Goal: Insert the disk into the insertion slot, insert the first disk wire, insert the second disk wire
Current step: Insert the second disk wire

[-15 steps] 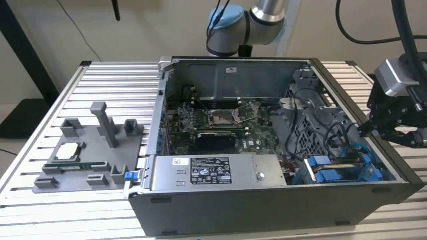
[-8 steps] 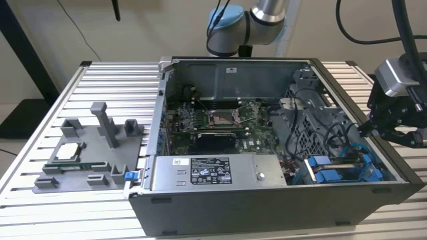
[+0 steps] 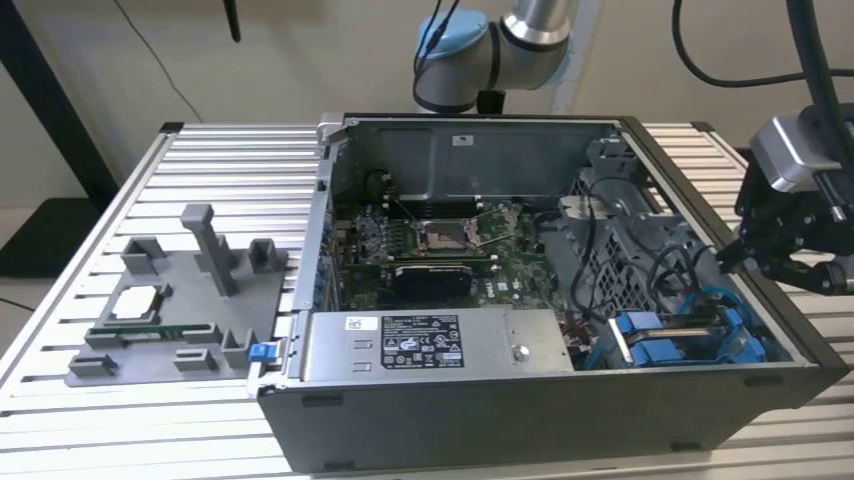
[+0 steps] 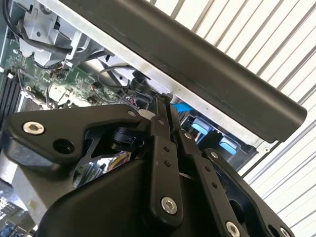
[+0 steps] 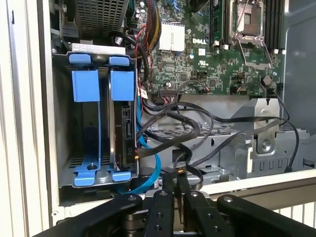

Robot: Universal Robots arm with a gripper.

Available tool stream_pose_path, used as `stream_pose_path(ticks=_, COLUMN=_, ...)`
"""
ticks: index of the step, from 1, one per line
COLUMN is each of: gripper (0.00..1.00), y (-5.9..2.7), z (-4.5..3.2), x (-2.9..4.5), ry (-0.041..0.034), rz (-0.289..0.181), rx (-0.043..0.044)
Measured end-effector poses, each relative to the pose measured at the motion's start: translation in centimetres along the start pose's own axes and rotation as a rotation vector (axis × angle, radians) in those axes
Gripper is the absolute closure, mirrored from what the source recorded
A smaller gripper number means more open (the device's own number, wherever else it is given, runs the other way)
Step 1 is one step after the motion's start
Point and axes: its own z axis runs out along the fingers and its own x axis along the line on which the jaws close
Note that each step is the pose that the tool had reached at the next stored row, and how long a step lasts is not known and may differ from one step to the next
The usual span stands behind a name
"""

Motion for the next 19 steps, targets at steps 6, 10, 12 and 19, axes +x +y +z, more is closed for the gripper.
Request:
stream_pose_path(ticks=6, gripper=1.00, y=0.91, z=-0.87, x=-0.26, ry=-0.0002, rz=0.000, rx=0.0002)
stream_pose_path(ticks=10, gripper=1.00, y=2.14, z=-1.59, x=-0.44, ry=0.0000, rz=0.000, rx=0.0010)
stream_pose_path(ticks=12, gripper=1.00, y=2.80, z=-1.95, x=-0.53, ry=0.0000, rz=0.000, rx=0.0014)
stream_pose_path(ticks=19, gripper=1.00, y=5.30, z=-2.60, x=-0.66, ry=-0.0002, rz=-0.002, rx=0.0049)
